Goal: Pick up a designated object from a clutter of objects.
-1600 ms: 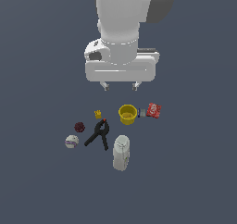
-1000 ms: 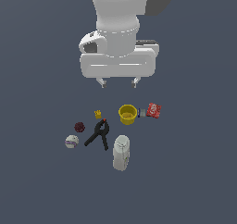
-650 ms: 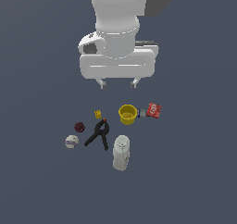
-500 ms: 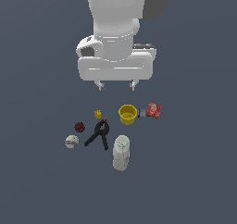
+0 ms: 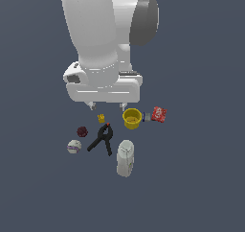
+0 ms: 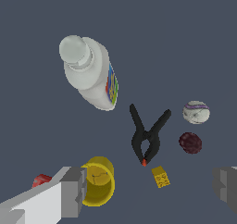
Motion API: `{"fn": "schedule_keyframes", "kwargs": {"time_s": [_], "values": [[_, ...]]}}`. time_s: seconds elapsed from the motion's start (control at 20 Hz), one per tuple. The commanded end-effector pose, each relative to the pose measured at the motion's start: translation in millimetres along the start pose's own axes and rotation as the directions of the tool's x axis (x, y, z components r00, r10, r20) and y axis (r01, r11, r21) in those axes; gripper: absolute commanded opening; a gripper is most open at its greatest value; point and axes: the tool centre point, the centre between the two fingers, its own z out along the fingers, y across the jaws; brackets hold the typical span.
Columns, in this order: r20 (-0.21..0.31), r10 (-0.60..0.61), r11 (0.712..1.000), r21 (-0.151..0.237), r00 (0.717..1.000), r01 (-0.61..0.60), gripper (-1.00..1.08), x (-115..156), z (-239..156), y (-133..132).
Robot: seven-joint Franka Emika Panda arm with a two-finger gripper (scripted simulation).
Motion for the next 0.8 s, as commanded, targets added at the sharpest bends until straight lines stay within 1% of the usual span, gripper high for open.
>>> {"fn": "schedule_keyframes", "kwargs": {"time_s": [0.0, 0.4, 0.6, 0.75], "values": [[0.005, 0.026, 1.0, -0.001, 1.0, -0.026, 1.0, 9, 19, 18], [0.022, 0.122, 0.993, -0.014, 0.992, -0.121, 1.0, 32, 95, 90], [0.029, 0.164, 0.986, -0.026, 0.986, -0.164, 1.0, 36, 133, 125], [0.033, 0.189, 0.982, -0.035, 0.981, -0.188, 1.0, 36, 156, 147]]}}
